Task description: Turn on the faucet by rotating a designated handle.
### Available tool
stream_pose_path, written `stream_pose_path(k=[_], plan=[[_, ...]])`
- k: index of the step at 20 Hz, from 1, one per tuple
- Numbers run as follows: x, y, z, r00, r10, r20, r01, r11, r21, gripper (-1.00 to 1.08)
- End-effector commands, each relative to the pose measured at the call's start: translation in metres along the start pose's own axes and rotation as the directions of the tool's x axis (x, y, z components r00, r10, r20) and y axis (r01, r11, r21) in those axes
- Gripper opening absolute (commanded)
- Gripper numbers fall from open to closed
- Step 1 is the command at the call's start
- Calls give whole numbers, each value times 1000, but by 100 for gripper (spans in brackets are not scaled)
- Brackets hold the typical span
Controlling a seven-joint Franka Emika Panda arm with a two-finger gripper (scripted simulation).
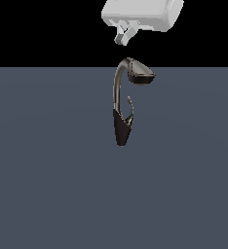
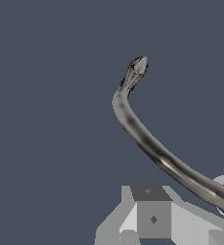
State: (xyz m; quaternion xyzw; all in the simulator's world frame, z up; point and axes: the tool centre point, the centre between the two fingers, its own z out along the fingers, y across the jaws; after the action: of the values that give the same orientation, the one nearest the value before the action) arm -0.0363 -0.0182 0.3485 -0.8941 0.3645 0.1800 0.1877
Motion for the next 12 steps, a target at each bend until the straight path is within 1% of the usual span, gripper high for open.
stream_pose_path(k=[1,6,12], plan=[[19,-5,11,997,65,28,-66,998,23,-100],[58,-12,35,977,192,89,-198,979,58,-100],[104,-15,67,928,336,164,-352,932,84,-100]])
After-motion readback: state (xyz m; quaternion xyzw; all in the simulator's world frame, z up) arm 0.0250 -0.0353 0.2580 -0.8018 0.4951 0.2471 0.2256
